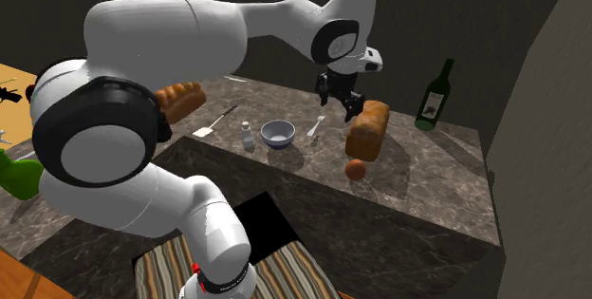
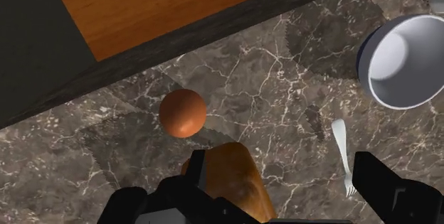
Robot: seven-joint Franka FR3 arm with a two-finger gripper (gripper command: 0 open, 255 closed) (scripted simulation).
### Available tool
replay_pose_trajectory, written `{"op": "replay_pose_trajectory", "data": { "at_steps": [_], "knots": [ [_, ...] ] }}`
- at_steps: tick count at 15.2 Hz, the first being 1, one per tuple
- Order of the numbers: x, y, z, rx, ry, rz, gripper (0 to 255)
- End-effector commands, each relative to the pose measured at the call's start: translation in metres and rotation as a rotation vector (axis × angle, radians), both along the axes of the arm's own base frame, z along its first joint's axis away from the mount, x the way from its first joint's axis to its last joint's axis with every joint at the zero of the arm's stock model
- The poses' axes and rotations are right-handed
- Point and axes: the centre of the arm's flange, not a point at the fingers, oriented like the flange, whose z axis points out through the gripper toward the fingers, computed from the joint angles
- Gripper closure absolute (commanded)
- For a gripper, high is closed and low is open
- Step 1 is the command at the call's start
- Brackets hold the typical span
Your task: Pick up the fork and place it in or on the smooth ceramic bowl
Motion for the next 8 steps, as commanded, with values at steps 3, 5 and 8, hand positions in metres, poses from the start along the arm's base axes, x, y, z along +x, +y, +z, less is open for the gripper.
{"op": "replay_pose_trajectory", "data": {
  "at_steps": [3,5,8],
  "knots": [
    [0.035,0.028,-0.03,-0.002,0.033,0.046,0],
    [0.052,0.045,-0.045,-0.002,0.05,0.069,0],
    [0.077,0.071,-0.067,-0.004,0.075,0.103,0]
  ]
}}
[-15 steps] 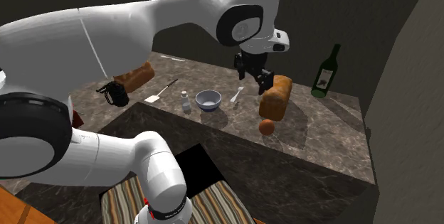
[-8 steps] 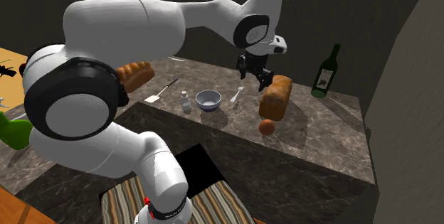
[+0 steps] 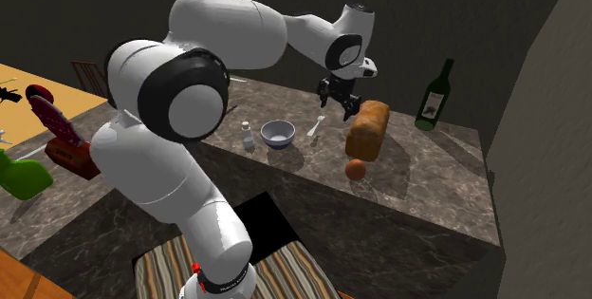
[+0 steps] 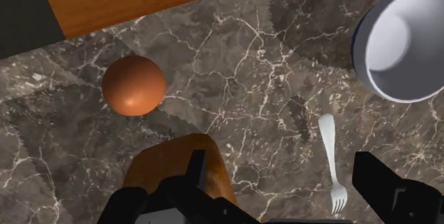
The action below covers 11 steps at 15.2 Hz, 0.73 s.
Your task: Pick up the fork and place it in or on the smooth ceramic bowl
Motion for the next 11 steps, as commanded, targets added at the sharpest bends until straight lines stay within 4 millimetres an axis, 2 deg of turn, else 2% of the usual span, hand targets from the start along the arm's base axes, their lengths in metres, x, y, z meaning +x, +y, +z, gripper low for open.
{"op": "replay_pose_trajectory", "data": {
  "at_steps": [1,11],
  "knots": [
    [0.015,0.017,-0.016,0.0,0.017,0.023,0],
    [0.084,0.109,-0.096,-0.005,0.1,0.137,0]
  ]
}}
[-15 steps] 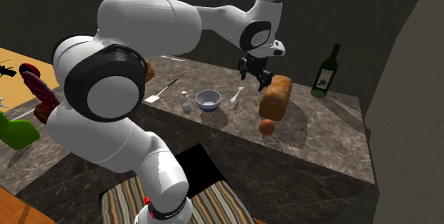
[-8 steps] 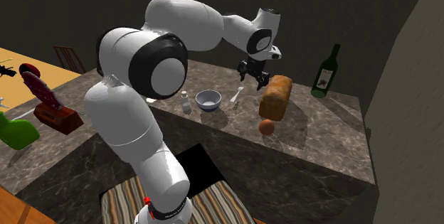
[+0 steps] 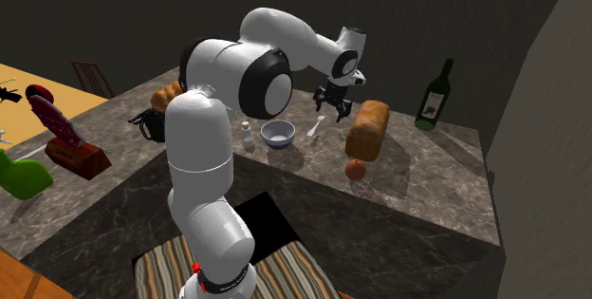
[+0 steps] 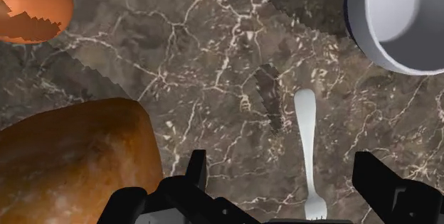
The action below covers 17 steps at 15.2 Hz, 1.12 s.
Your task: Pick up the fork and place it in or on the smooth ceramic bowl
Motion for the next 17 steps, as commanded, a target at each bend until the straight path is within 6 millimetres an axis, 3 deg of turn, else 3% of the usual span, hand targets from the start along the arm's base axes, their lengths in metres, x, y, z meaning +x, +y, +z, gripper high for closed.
{"op": "replay_pose_trajectory", "data": {
  "at_steps": [1,9,17],
  "knots": [
    [0.014,0.024,-0.017,0.0,0.017,0.023,0],
    [0.054,0.1,-0.083,-0.004,0.081,0.111,0],
    [0.047,0.106,-0.122,-0.004,0.081,0.111,0]
  ]
}}
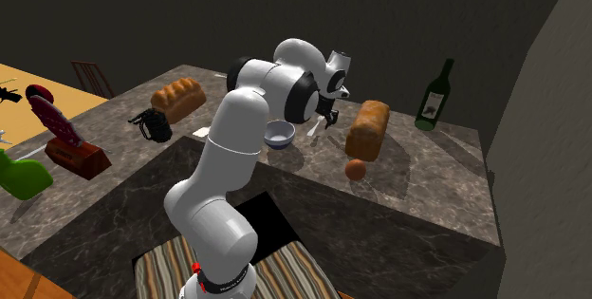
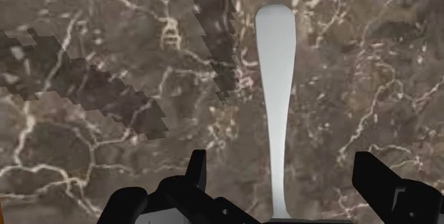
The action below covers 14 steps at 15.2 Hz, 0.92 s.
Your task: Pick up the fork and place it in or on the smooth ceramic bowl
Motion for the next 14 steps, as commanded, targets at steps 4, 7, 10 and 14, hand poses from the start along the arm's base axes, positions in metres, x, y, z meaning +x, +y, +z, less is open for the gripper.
{"op": "replay_pose_trajectory", "data": {
  "at_steps": [4,7,10,14],
  "knots": [
    [-0.0008,0.0003,-0.0034,0.0,0.0,0.0,0],
    [-0.0008,0.0003,-0.0034,0.0,0.0,0.0,0],
    [-0.0008,0.0003,-0.0034,0.0,0.0,0.0,255],
    [-0.001,0.0003,-0.0031,0.0,0.0,0.0,255]
  ]
}}
